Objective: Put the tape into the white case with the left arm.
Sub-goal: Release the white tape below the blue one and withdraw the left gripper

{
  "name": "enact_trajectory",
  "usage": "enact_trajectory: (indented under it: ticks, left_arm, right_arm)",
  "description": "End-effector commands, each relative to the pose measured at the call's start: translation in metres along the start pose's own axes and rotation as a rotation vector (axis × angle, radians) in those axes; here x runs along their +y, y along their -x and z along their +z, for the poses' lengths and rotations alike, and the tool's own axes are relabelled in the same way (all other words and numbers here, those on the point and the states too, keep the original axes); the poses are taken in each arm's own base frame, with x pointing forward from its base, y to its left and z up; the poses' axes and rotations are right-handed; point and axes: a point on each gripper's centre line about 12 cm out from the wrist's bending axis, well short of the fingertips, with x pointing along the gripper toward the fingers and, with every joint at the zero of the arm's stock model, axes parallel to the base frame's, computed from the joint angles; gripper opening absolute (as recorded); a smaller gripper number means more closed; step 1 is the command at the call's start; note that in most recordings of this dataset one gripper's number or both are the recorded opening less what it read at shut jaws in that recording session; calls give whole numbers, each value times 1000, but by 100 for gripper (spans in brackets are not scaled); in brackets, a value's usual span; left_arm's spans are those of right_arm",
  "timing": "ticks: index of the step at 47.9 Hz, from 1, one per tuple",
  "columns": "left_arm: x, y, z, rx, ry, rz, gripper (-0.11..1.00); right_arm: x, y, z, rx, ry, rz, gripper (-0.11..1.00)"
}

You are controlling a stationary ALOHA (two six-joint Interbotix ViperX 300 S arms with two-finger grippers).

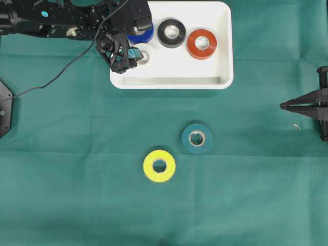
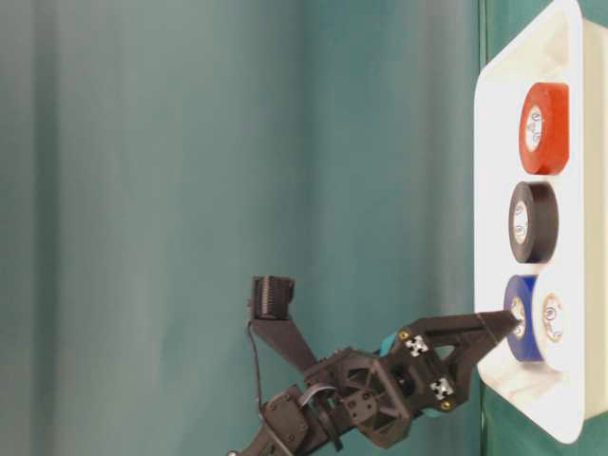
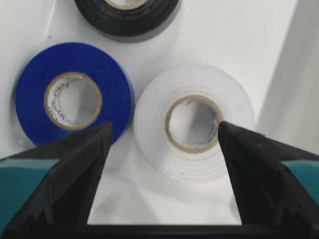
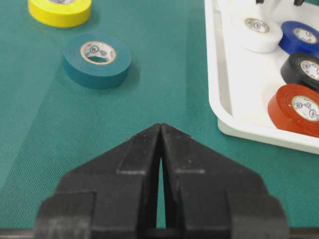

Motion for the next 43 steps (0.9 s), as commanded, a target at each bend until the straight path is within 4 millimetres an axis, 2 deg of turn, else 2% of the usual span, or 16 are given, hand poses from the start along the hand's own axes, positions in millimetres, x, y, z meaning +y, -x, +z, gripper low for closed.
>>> enact_trajectory:
  ticks: [1, 28, 43]
  left_arm:
    - [-6, 18, 12, -59, -14, -6, 84]
    - [-67, 75, -16, -225, -128, -117, 84]
    - [-92, 103, -45, -298, -186, -189, 84]
  right_arm:
    - [0, -1, 5, -14, 1, -1, -9]
    - [0, -1, 4, -11, 1, -1, -9]
    - [0, -1, 4, -12, 1, -1, -9]
